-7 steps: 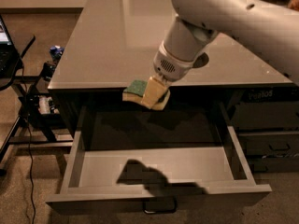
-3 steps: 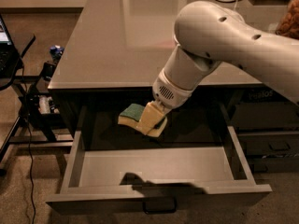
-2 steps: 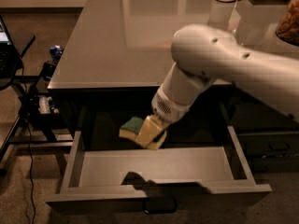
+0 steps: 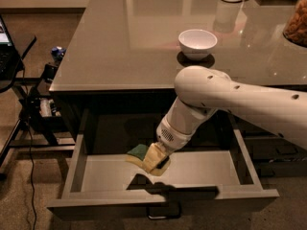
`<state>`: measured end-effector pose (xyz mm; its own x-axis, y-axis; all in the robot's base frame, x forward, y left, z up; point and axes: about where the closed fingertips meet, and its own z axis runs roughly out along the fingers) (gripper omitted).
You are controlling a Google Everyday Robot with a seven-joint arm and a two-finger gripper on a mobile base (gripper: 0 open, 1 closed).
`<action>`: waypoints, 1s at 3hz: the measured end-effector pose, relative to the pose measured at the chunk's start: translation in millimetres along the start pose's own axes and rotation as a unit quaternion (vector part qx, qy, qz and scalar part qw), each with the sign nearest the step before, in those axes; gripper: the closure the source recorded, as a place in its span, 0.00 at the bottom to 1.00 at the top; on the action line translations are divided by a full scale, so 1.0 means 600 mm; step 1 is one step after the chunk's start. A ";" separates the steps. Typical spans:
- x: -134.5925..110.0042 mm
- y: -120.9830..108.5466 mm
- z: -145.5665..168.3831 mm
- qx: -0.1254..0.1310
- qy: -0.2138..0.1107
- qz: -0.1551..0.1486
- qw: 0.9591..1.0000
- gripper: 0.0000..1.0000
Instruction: Place sponge into top drawer
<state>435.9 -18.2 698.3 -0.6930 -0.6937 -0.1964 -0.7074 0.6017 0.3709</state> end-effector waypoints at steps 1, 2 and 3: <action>0.000 0.000 0.000 0.000 0.000 0.000 1.000 1.00; 0.003 -0.008 0.032 -0.008 -0.011 0.021 1.000 1.00; -0.007 -0.032 0.070 -0.009 -0.024 0.043 0.999 1.00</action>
Offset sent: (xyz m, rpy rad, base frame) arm 0.0003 0.0069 -0.0501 0.0544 0.0378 -0.1181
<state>446.6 -10.4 653.6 -0.7569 -0.6201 -0.2065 -0.6430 0.6500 0.4050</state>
